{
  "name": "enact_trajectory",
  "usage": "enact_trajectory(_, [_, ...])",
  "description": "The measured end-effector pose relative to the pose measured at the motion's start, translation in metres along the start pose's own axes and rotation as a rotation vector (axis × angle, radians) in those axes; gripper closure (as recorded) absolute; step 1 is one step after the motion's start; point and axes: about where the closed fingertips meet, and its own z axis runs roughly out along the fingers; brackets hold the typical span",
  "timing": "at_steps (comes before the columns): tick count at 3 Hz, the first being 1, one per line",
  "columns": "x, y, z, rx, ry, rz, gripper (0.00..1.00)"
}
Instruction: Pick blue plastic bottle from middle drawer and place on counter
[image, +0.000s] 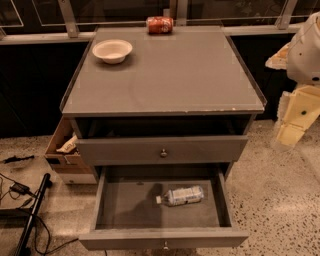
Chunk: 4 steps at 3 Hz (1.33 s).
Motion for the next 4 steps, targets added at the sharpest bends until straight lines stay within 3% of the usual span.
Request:
enact_trajectory(1, [0.0, 0.0, 0.0, 0.0, 0.0, 0.0, 0.0])
enact_trajectory(2, [0.0, 0.0, 0.0, 0.0, 0.0, 0.0, 0.14])
enact_trajectory(3, [0.001, 0.003, 0.013, 0.005, -0.031, 0.017, 0.38])
enact_trajectory(4, [0.003, 0.017, 0.078, -0.025, -0.151, 0.065, 0.69])
